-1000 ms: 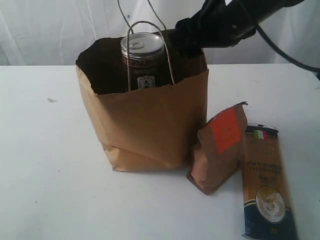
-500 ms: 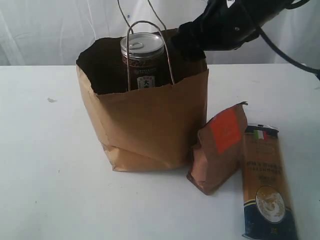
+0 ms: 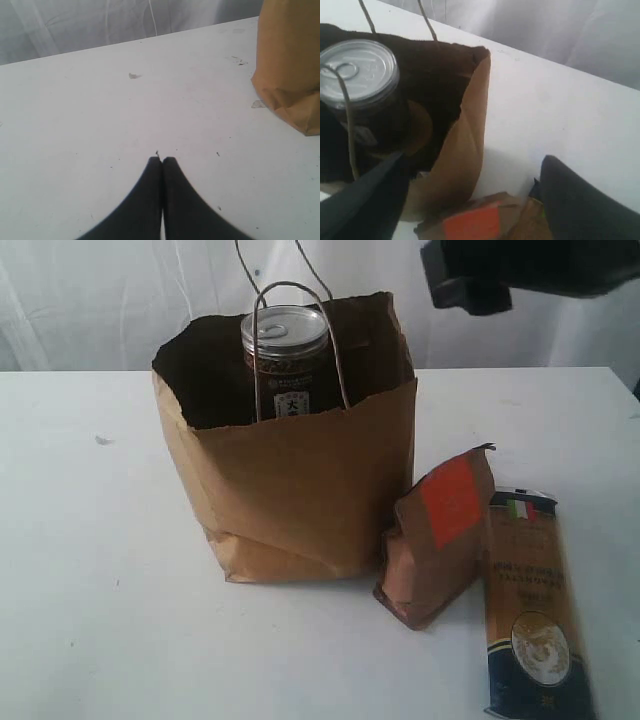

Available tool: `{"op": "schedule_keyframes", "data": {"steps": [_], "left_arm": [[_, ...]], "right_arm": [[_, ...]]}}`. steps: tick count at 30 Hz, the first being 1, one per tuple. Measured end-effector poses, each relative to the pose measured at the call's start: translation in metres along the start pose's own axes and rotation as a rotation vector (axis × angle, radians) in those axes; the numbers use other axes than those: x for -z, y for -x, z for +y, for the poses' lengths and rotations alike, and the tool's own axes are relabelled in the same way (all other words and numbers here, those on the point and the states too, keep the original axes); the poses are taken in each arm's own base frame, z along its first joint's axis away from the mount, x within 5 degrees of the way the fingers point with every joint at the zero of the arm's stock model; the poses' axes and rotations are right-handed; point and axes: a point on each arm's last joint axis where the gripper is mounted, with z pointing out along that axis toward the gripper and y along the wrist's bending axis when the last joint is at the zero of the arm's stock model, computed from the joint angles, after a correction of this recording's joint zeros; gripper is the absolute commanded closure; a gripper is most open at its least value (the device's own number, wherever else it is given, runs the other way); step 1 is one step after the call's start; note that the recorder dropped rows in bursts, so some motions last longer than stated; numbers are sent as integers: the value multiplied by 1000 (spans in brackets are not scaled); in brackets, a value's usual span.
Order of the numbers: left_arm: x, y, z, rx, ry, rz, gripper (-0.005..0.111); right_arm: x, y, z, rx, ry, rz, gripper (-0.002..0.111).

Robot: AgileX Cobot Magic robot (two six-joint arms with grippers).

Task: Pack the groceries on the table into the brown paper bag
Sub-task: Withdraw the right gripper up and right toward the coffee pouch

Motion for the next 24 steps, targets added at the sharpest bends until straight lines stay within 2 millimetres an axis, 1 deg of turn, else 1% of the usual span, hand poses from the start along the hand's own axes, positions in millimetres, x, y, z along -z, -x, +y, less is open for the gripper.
{"op": "schedule_keyframes", "data": {"steps": [4,6,10,12,16,20,24], "left_arm": [[0,0,0,0,0,0,107],[0,0,0,0,0,0,107],[0,0,0,0,0,0,107],[0,0,0,0,0,0,107],[0,0,0,0,0,0,107],[0,0,0,0,0,0,107],[0,0,0,0,0,0,107]], "right_arm": [[22,-25,-7,-73,1,-8,40],[29,-41,-9,-134,6,-14,40],[28,-67,-10,-282,33,-43,40],[23,-78,-9,-342,49,-50,40],[8,-91,-5,-431,74,-50,40],[-10,-92,-2,-514,84,-48,40],[-33,-93,-9,-571,34,-12,40]]}}
